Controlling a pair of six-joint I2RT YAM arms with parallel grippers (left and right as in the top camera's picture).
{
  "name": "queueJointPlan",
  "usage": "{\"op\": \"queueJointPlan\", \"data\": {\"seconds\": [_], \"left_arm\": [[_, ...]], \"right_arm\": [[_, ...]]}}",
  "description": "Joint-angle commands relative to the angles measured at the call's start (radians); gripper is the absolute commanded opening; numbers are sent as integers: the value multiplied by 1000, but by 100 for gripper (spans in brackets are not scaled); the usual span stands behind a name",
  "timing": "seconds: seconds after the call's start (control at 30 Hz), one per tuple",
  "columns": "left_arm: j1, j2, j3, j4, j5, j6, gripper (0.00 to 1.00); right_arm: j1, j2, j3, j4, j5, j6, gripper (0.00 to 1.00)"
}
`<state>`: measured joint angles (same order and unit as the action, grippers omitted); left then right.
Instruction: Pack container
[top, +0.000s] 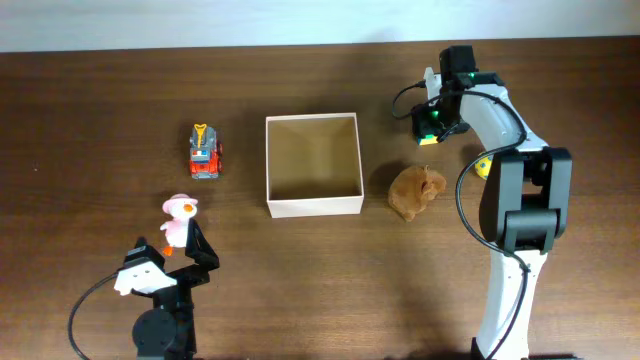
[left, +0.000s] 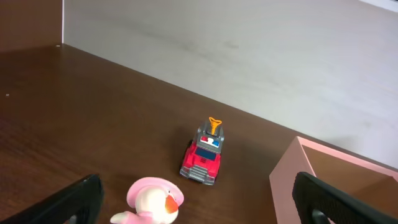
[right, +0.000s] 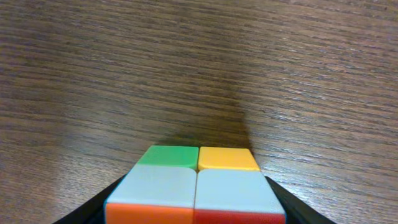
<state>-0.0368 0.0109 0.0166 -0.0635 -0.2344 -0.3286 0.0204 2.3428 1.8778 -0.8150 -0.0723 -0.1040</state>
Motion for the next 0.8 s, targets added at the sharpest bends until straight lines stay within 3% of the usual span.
{"op": "queueJointPlan", "data": {"seconds": [0.0, 0.77], "left_arm": [[2, -5, -8, 2, 10, 16, 99], [2, -5, -8, 2, 10, 16, 99]], "right_arm": [[6, 21, 5, 0, -6, 8, 65], [6, 24, -34, 30, -6, 8, 65]]}}
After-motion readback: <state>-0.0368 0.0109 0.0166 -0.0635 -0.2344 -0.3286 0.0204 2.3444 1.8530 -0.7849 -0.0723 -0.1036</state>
